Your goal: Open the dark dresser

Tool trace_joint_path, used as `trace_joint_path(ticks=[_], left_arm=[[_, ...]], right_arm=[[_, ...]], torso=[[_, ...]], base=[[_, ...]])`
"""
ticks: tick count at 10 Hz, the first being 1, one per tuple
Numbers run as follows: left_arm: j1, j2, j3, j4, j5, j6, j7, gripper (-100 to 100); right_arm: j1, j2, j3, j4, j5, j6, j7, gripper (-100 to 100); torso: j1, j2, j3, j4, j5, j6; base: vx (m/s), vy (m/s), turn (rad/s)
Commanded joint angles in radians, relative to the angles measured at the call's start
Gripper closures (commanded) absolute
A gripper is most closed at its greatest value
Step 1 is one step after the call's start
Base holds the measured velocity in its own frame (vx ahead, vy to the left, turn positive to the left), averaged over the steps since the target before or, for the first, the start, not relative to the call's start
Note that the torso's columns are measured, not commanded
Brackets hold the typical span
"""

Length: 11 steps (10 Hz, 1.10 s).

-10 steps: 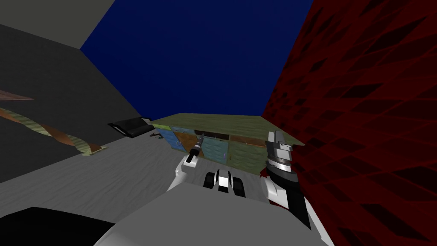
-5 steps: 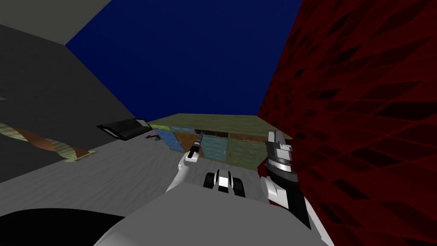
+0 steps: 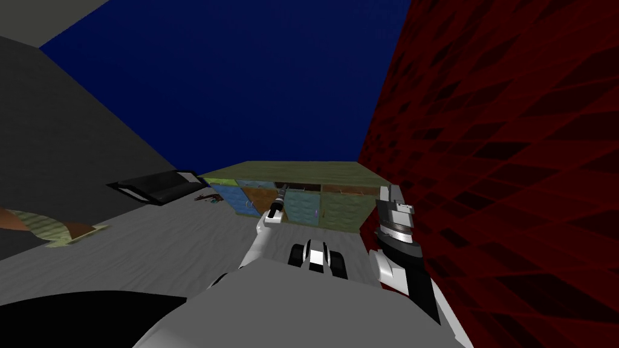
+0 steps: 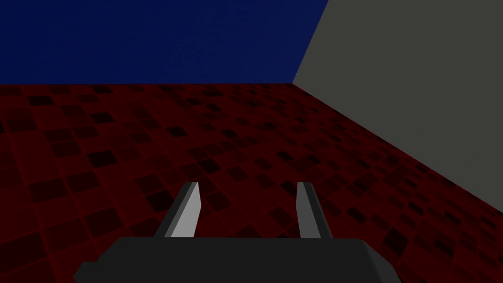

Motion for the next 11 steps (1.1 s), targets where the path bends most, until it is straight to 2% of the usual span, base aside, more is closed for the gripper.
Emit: trace_joint_path(ticks=[1,2,3,4,5,6,7,8,9,10,11], left_arm=[[-0.069,-0.019,0.058,0.071,-0.012,-0.010,-0.030,-100],[-0.098,-0.019,0.068,0.110,-0.012,-0.010,-0.030,-100],[-0.133,-0.036,0.109,0.148,-0.023,-0.020,-0.055,-100],[-0.162,-0.036,0.125,0.174,-0.023,-0.020,-0.055,-100],[-0.170,-0.036,0.125,0.188,-0.023,-0.020,-0.055,-100],[-0.214,-0.053,0.172,0.230,-0.033,-0.030,-0.080,-100],[-0.242,-0.053,0.182,0.262,-0.033,-0.030,-0.080,-100],[-0.275,-0.070,0.222,0.295,-0.044,-0.041,-0.106,-100],[-0.306,-0.070,0.239,0.326,-0.044,-0.041,-0.106,-100],[-0.314,-0.070,0.239,0.342,-0.044,-0.041,-0.106,-100],[-0.354,-0.087,0.284,0.378,-0.054,-0.051,-0.131,-100]], right_arm=[[0.000,0.000,0.000,0.000,0.000,0.000,0.000,0],[0.000,0.000,0.000,0.000,0.000,0.000,0.000,0],[0.000,0.000,0.000,0.000,0.000,0.000,0.000,0],[0.000,0.000,0.000,0.000,0.000,0.000,0.000,0],[0.000,0.000,0.000,0.000,0.000,0.000,0.000,0],[0.000,0.000,0.000,0.000,0.000,0.000,0.000,0],[0.000,0.000,0.000,0.000,0.000,0.000,0.000,0],[0.000,0.000,0.000,0.000,0.000,0.000,0.000,0],[0.000,0.000,0.000,0.000,0.000,0.000,0.000,0],[0.000,0.000,0.000,0.000,0.000,0.000,0.000,0],[0.000,0.000,0.000,0.000,0.000,0.000,0.000,0]], torso=[[0.000,-0.002,-0.001,-0.001,0.000,0.000],[0.000,-0.001,-0.001,0.000,0.000,0.001],[0.000,0.000,0.000,0.000,0.000,0.000],[0.000,0.003,0.002,0.001,0.000,0.001],[-0.001,0.001,0.001,0.000,0.000,0.000],[-0.001,-0.003,-0.002,-0.001,0.000,0.000],[-0.001,-0.001,-0.001,-0.001,0.000,0.001],[0.000,0.000,0.000,0.000,0.000,0.000],[-0.001,0.002,0.001,0.000,0.000,0.001],[-0.001,0.000,0.000,0.000,0.000,0.000],[-0.001,-0.003,-0.002,-0.001,0.000,0.000]], base=[[-0.071,0.032,-0.210],[-0.089,0.040,-0.119],[-0.136,0.041,-0.206],[-0.118,0.034,-0.107],[-0.048,0.020,0.015],[-0.092,0.029,-0.204],[-0.099,0.035,-0.127],[-0.126,0.029,-0.209],[-0.107,0.019,-0.114],[-0.042,0.011,0.015],[-0.081,0.013,-0.150]])
